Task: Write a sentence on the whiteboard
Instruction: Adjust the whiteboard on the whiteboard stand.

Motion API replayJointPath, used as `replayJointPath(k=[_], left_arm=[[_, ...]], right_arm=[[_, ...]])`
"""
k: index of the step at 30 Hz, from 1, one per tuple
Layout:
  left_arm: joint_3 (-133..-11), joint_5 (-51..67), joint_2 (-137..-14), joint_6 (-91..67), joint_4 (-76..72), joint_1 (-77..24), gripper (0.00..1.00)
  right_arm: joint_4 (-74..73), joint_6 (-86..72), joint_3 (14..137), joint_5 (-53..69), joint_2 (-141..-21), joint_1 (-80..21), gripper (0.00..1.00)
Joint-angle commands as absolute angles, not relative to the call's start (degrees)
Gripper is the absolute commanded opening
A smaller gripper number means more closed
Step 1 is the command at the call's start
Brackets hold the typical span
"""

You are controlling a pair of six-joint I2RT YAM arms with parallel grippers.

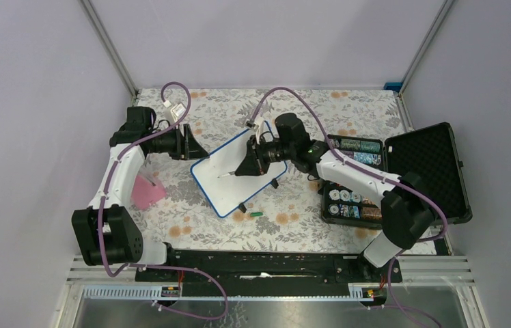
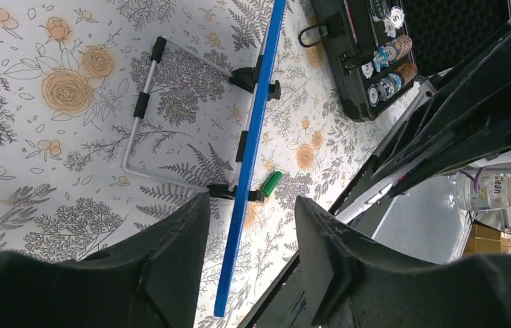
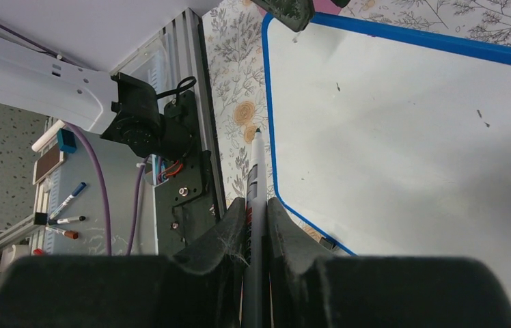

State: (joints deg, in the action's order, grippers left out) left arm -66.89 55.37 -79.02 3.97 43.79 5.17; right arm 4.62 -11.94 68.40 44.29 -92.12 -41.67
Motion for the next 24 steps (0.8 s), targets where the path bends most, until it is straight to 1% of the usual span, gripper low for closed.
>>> replayJointPath(k=[1, 7, 10, 11, 14, 17, 18, 24], left_arm=[[-66.99, 57.22, -78.72, 4.87, 41.54, 5.06, 0.5], [-68.4, 55.46, -80.52, 7.46, 43.33, 2.12, 0.48], [-69.0, 53.75, -81.3, 8.0, 43.33, 0.56, 0.44], [-69.45, 53.55, -81.8, 8.17, 43.33, 0.36, 0.41], [-71.56, 52.82, -83.19, 9.46, 43.81, 0.26, 0.28], [-73.81, 52.33, -85.29, 12.05, 45.58, -0.92, 0.16], [-75.23, 52.04, -87.15, 14.36, 46.85, -1.67, 0.1], [-78.21, 52.0, -90.9, 19.89, 48.94, -2.72, 0.02]], right_arm=[[7.03, -10.62, 71.28, 41.35, -92.95, -43.29, 0.0], [3.77, -8.41, 70.49, 41.7, -90.7, -42.48, 0.0], [3.7, -9.03, 69.69, 42.92, -89.57, -41.07, 0.0], [3.53, -9.12, 69.48, 43.17, -89.24, -40.56, 0.0], [3.26, -9.2, 68.89, 44.14, -88.45, -38.84, 0.0], [3.35, -9.69, 68.38, 45.71, -87.82, -36.5, 0.0], [3.32, -9.88, 67.89, 46.49, -87.11, -35.43, 0.0], [3.25, -9.8, 67.13, 48.75, -86.4, -34.76, 0.0]])
